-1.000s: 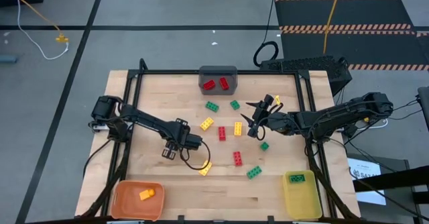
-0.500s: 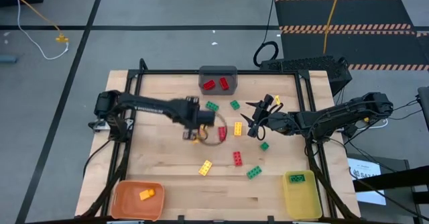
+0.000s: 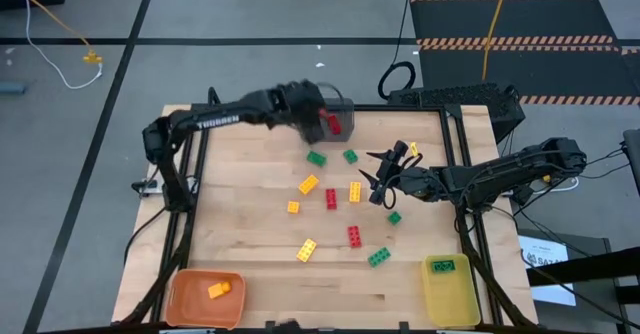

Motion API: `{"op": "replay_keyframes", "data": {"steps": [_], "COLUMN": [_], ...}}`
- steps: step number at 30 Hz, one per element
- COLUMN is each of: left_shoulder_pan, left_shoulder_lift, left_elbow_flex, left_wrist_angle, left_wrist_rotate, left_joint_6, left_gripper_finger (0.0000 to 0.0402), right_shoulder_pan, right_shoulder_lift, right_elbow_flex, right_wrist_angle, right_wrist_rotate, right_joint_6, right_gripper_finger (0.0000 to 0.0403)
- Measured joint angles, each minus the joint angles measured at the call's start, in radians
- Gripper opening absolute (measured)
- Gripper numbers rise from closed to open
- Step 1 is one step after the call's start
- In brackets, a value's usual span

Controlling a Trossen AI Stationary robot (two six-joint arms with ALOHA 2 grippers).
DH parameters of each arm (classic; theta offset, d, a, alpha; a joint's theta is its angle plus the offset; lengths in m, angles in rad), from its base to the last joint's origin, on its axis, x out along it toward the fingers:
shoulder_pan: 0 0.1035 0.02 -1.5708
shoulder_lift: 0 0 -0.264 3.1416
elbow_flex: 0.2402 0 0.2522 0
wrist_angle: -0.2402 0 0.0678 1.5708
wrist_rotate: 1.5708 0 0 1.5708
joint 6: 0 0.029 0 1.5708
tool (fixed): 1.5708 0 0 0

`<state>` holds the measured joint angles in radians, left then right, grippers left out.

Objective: Sort & place blocks by color
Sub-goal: Put the red game piece into the black bin, then put the yellow game piece into the orange bin

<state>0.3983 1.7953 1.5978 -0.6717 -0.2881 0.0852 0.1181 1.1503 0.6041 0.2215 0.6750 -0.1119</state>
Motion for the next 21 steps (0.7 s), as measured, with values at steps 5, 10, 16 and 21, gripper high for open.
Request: {"op": "replay_keyframes", "data": {"steps": [5, 10, 16, 21], "left_shoulder_pan": [0.1, 0.11, 0.099, 0.1], "left_shoulder_lift": [0.031, 0.077, 0.106, 0.104], "left_elbow_flex": [-0.001, -0.001, -0.001, -0.001], "left_wrist_angle": [0.048, 0.103, 0.095, 0.096], "left_wrist_rotate": [0.102, 0.139, 0.1, 0.095], "left_joint_6": [-0.076, -0.089, -0.108, -0.132], "left_gripper_finger": [0.0154, 0.0155, 0.0169, 0.0221], "right_shoulder_pan": [0.0, 0.0, 0.0, 0.0], "right_shoulder_lift": [0.0, 0.0, 0.0, 0.0], "right_elbow_flex": [0.0, 0.0, 0.0, 0.0], "right_wrist_angle": [0.036, 0.052, 0.051, 0.051], "right_wrist_rotate": [0.0, 0.0, 0.0, 0.0], "right_joint_6": [-0.009, -0.027, -0.031, -0.031], "right_gripper_finger": [0.0233, 0.0233, 0.0233, 0.0233]}}
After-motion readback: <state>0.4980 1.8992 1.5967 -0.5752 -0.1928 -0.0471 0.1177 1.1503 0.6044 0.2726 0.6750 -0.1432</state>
